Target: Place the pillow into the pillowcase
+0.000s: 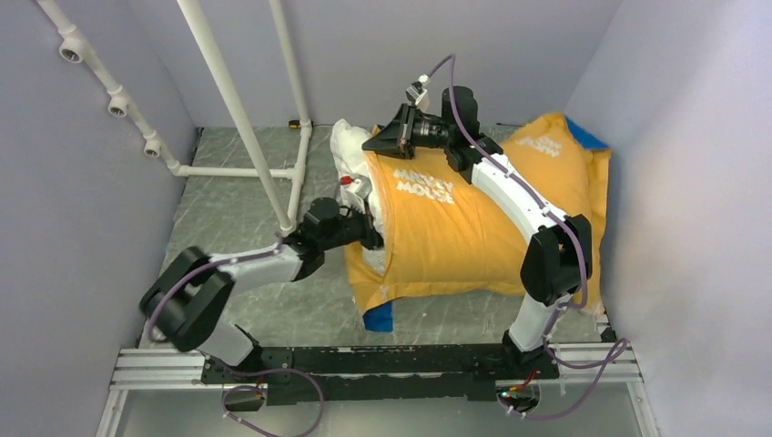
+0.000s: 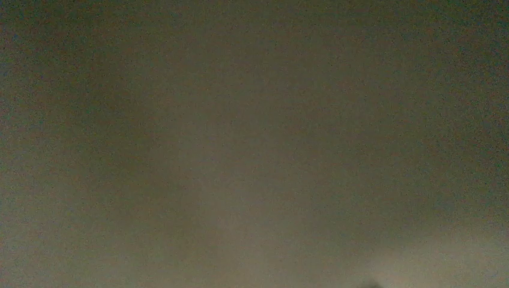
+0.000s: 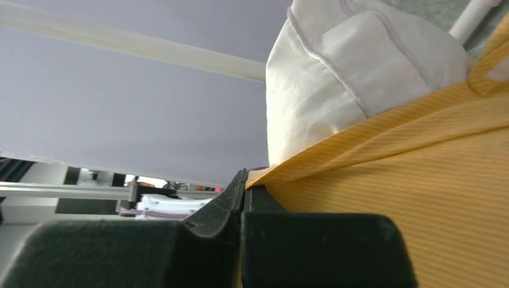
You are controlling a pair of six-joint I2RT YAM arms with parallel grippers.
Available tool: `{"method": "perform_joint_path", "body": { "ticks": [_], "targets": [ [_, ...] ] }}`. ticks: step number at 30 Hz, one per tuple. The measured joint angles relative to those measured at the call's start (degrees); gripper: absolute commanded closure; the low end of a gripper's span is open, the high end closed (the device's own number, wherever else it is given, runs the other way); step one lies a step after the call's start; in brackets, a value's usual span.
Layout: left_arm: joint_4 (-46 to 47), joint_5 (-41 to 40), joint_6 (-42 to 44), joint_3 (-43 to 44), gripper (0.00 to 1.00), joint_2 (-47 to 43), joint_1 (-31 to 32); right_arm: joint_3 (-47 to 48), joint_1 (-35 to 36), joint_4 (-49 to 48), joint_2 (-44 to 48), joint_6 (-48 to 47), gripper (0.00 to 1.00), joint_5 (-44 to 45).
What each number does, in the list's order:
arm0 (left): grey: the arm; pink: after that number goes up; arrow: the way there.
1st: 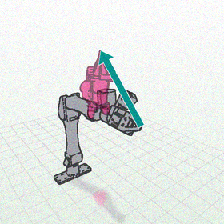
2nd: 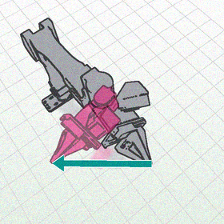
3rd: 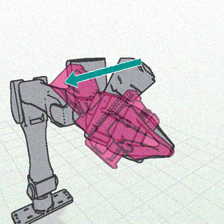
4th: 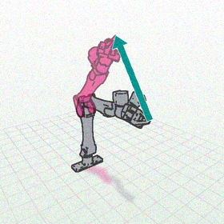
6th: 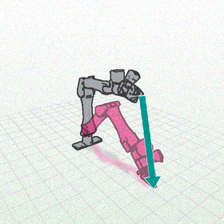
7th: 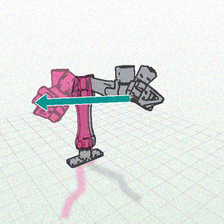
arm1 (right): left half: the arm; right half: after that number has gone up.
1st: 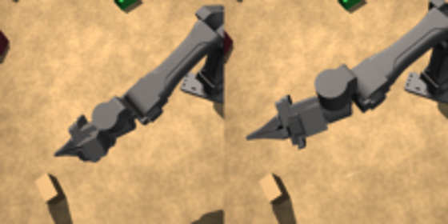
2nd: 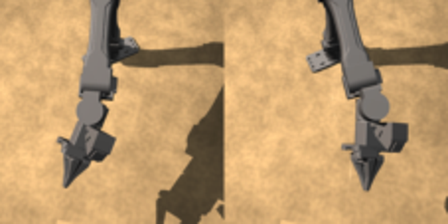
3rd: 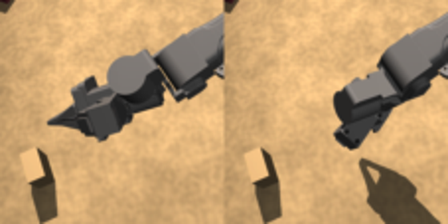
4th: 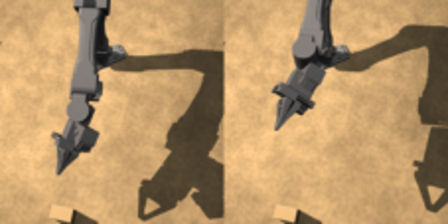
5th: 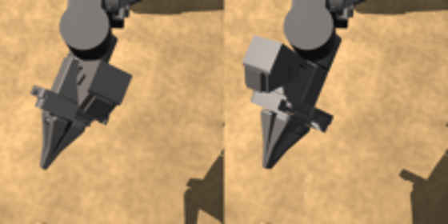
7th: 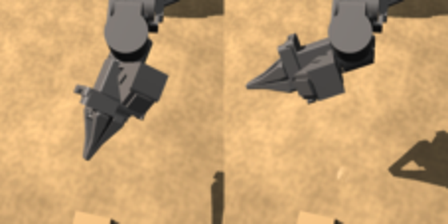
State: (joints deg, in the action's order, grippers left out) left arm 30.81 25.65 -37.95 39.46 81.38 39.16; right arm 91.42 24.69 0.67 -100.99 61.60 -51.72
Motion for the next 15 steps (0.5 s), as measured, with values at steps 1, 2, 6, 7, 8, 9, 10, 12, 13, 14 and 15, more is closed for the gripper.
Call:
{"method": "perform_joint_path", "body": {
  "ticks": [1, 2, 6, 7, 8, 9, 10, 12, 13, 14, 15],
  "targets": [
    [4.2, -0.1, 0.7, 0.2, 1.0, 2.8, 0.8, 0.0, 0.1, -0.8, 0.1, 1.1, 1.0, 0.0],
    [7.9, -0.2, 1.2, 0.6, 1.0, 5.7, 1.5, 0.2, 0.3, -0.9, 0.2, 2.1, 1.0, -0.1],
    [22.8, -2.7, 3.7, 3.2, 1.0, 17.3, 3.5, 1.4, 1.1, -0.7, 0.2, 4.9, 1.0, 0.0],
    [25.8, -3.7, 4.4, 3.5, 1.0, 19.3, 3.9, 1.6, 1.2, -0.8, 0.2, 5.6, 1.0, 0.2],
    [28.9, -4.9, 5.1, 3.8, 1.0, 21.0, 4.4, 1.8, 1.3, -0.8, 0.2, 6.1, 1.0, 0.3],
    [31.1, -6.3, 5.8, 4.2, 1.0, 22.4, 5.0, 2.0, 1.5, -0.9, 0.2, 6.6, 1.0, 0.7],
    [32.3, -7.4, 6.3, 4.5, 1.0, 23.2, 5.4, 2.1, 1.7, -1.1, 0.2, 6.9, 1.0, 1.0],
    [33.4, -10.0, 7.5, 5.5, 1.0, 24.1, 6.4, 2.5, 2.4, -0.2, 0.2, 6.3, 0.87, 2.1],
    [33.4, -11.0, 7.9, 5.7, 1.0, 24.2, 6.6, 2.9, 2.6, 0.5, 0.1, 5.5, 0.74, 2.4],
    [33.3, -12.0, 8.3, 5.7, 1.0, 24.2, 6.6, 3.8, 2.9, 2.3, 0.0, 4.3, 0.61, 2.5],
    [32.6, -12.9, 8.3, 5.7, 1.0, 24.2, 6.7, 5.4, 3.4, 4.2, -0.2, 2.4, 0.5, 3.2]
  ]
}}
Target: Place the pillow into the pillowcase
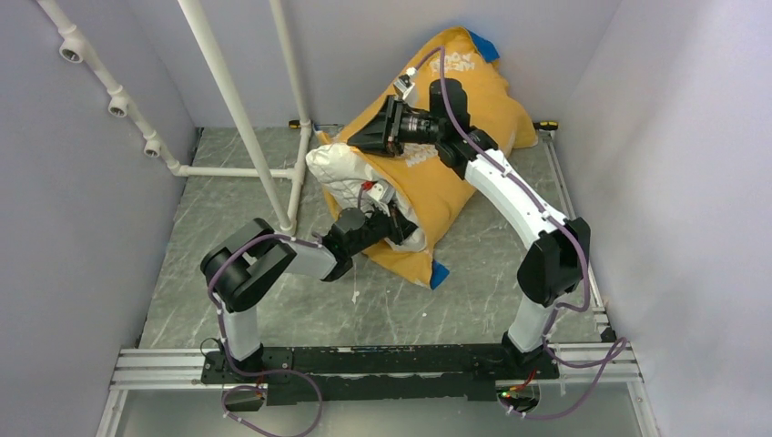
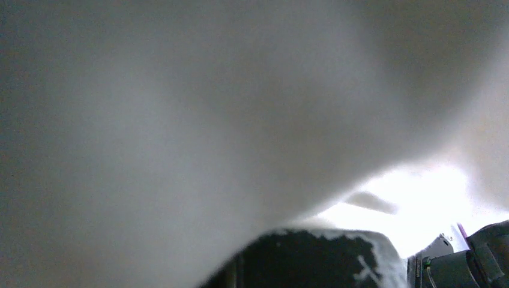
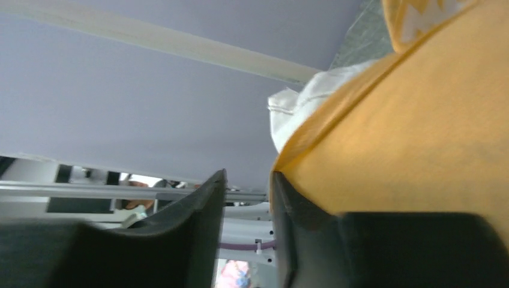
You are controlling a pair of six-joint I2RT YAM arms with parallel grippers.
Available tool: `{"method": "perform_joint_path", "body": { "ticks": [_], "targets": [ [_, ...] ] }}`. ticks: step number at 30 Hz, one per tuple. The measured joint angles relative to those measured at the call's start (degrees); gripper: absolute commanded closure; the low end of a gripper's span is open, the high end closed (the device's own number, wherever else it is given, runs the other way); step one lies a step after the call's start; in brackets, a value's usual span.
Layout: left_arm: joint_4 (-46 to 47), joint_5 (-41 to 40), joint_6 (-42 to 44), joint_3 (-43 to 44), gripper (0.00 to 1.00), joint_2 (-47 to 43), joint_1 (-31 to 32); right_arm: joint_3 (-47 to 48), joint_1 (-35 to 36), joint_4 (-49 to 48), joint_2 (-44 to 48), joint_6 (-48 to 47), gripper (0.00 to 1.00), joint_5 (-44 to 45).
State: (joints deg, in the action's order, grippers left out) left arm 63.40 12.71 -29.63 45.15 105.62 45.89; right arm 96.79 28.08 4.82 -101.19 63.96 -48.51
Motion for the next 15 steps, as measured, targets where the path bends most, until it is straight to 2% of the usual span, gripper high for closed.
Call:
{"method": "perform_joint_path", "body": {
  "ticks": [4, 5, 9, 13, 15],
  "targets": [
    [-4.1, -1.8, 0.3, 1.7, 1.0, 0.1, 0.4, 7.0, 1.8, 10.9, 0.0, -10.8, 0.13, 3.7],
    [-5.4, -1.8, 0.3, 2.6, 1.0, 0.1, 0.4, 8.9, 2.1, 14.0, 0.1, -14.0, 0.09, 5.4],
    [-14.6, -1.6, 0.2, 8.2, 1.0, 0.1, -0.5, 10.7, 3.1, 26.2, 4.9, -27.1, 0.07, 16.5],
    [-32.0, -1.1, 1.4, 18.2, 1.0, 0.0, -2.1, 2.3, 2.8, 31.1, 16.6, -35.6, 0.07, 23.5],
    [-40.6, -1.0, 3.0, 23.8, 1.0, 0.0, -2.7, -5.9, 2.4, 31.3, 25.0, -38.9, 0.07, 26.3]
  ]
}}
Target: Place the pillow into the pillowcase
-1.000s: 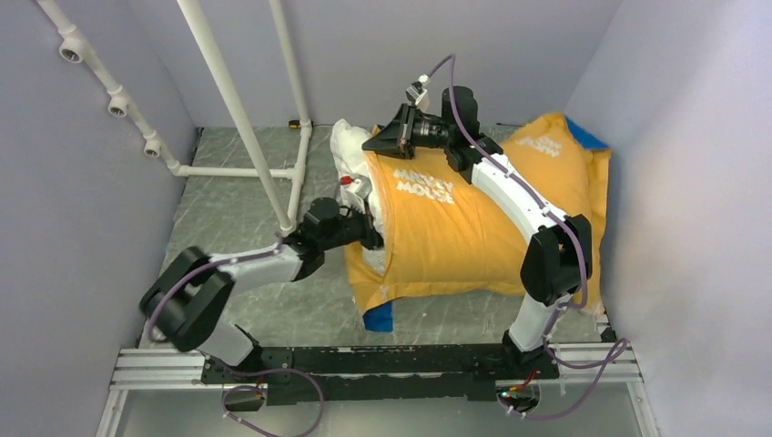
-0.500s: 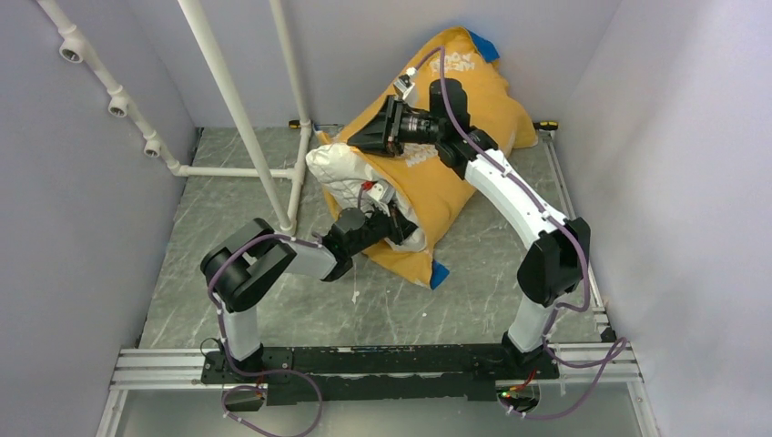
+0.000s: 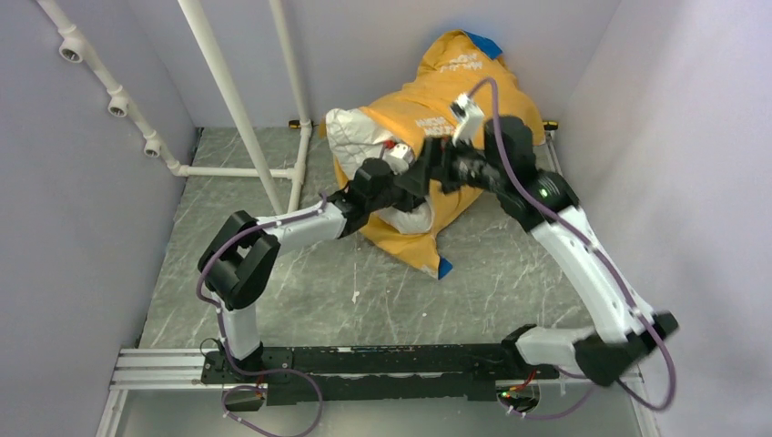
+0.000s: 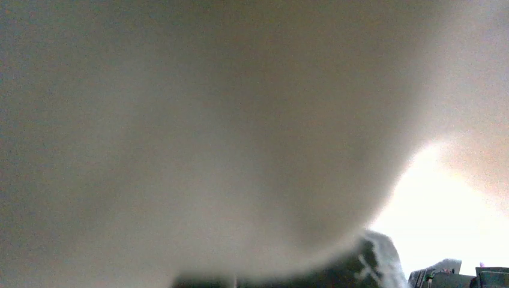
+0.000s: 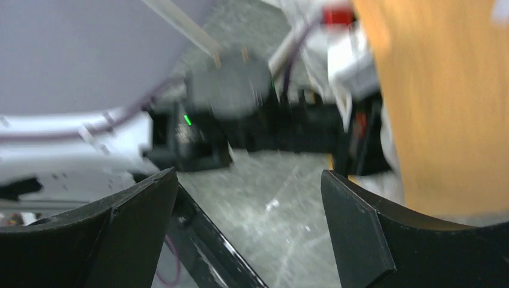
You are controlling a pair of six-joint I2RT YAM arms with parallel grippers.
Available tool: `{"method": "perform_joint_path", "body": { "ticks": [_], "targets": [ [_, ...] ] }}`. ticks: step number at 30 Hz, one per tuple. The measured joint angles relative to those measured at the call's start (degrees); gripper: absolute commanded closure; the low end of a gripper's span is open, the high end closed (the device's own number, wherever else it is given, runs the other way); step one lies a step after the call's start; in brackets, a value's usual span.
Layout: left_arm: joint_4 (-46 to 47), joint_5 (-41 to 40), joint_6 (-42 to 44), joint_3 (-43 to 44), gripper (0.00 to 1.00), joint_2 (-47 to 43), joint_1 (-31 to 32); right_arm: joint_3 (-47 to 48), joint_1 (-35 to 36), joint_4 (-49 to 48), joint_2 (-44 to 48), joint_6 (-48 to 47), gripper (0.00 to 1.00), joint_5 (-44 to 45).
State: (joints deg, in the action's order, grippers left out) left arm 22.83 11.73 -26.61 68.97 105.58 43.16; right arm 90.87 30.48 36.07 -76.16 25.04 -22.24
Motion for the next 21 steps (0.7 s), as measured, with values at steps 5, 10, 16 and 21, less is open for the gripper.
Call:
{"method": "perform_joint_path", "body": {
  "ticks": [5, 10, 16, 21],
  "targets": [
    [-14.8, 1.7, 2.2, 10.5, 1.0, 0.2, -1.4, -15.5, -0.1, -1.3, 14.1, -5.1, 0.12, 3.0],
    [-20.7, 7.5, 1.1, 16.5, 1.0, 2.3, -4.5, -26.1, 0.0, -6.8, 18.1, -10.3, 0.21, -0.4],
    [-24.8, 12.5, -0.4, 23.3, 1.0, 6.8, -7.6, -35.8, 3.6, -17.0, 14.2, -13.8, 0.22, -3.0],
    [-28.4, 12.9, -0.7, 26.8, 1.0, 7.8, -7.8, -38.9, 6.0, -23.7, 8.0, -14.3, 0.16, 1.7]
  ]
}}
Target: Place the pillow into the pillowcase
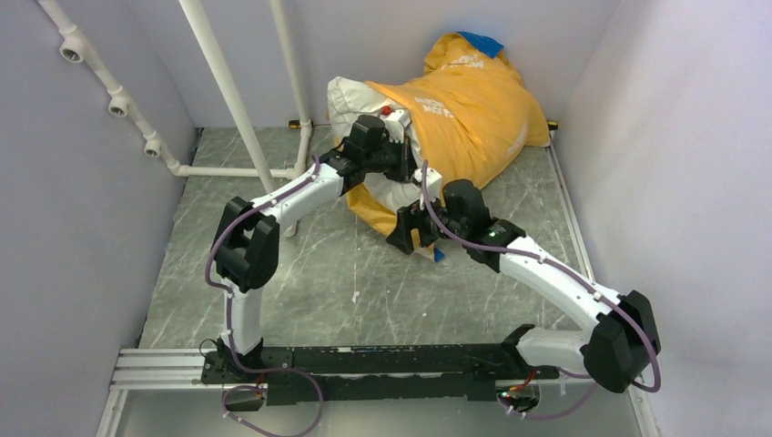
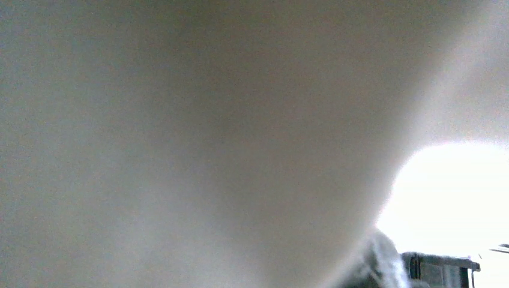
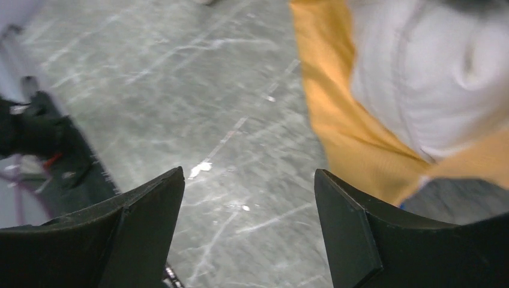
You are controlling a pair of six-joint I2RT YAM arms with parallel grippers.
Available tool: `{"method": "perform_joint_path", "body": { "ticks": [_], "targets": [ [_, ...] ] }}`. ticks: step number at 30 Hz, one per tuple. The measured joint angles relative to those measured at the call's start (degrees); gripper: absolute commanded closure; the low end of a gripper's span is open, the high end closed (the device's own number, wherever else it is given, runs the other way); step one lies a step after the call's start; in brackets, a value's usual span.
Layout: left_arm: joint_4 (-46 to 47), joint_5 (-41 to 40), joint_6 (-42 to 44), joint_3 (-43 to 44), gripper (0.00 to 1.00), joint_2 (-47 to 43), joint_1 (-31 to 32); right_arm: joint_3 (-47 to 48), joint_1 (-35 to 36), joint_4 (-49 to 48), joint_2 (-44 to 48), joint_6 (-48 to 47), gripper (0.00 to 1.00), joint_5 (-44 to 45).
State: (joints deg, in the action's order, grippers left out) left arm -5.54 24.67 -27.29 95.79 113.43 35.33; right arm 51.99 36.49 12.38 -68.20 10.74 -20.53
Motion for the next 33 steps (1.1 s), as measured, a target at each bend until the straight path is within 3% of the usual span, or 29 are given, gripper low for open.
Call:
{"method": "perform_joint_path", "body": {
  "ticks": [4, 8, 13, 16, 19, 20, 21, 23, 25, 27, 30, 33],
  "targets": [
    [-0.6, 0.0, -0.4, 0.0, 1.0, 0.0, -0.1, -4.4, 0.1, -1.5, 0.3, 2.6, 0.01, 11.1],
    [-1.2, 0.2, -0.6, 0.0, 1.0, 0.0, -0.5, -7.3, -0.7, 1.1, 4.4, 7.0, 0.01, 20.5],
    [-1.2, 1.0, -1.0, 0.0, 1.0, 0.0, -0.8, -8.8, -5.0, 0.1, 1.8, 12.3, 0.03, 21.0],
    [-1.0, 1.4, -1.4, 0.0, 1.0, 0.0, -0.8, -12.1, -7.0, -4.4, -4.4, 14.7, 0.2, 16.4],
    [-0.7, 1.7, -1.4, -0.1, 1.0, 0.0, -0.9, -14.9, -7.0, -10.0, -9.3, 17.3, 0.67, 9.9],
    [-0.5, 1.7, -1.4, -0.3, 1.0, 0.0, -0.9, -15.5, -7.0, -12.2, -10.6, 18.5, 0.76, 7.4],
    [-0.3, 1.8, -1.3, -0.4, 0.97, 0.0, -0.9, -15.8, -6.9, -14.2, -11.5, 19.7, 1.0, 4.9],
    [0.2, 2.0, -0.8, -0.9, 0.92, 0.0, -1.0, -16.3, -6.8, -18.9, -12.0, 22.9, 1.0, 0.0],
    [0.3, 2.0, -0.3, -1.6, 0.77, -0.3, -1.1, -16.4, -6.8, -22.1, -10.3, 26.1, 1.0, -3.3],
    [0.8, 2.1, 0.4, -3.2, 0.53, -1.1, -1.2, -16.3, -7.2, -23.4, -5.6, 28.3, 1.0, -5.0],
    [1.9, 4.5, 1.7, -5.1, 0.33, -2.6, -1.4, -13.8, -9.0, -20.8, 2.8, 29.8, 1.0, -4.7],
    [3.0, 7.0, 2.3, -6.1, 0.03, -5.7, -1.4, -7.6, -9.9, -15.3, 7.1, 30.2, 1.0, -4.5]
  ]
}}
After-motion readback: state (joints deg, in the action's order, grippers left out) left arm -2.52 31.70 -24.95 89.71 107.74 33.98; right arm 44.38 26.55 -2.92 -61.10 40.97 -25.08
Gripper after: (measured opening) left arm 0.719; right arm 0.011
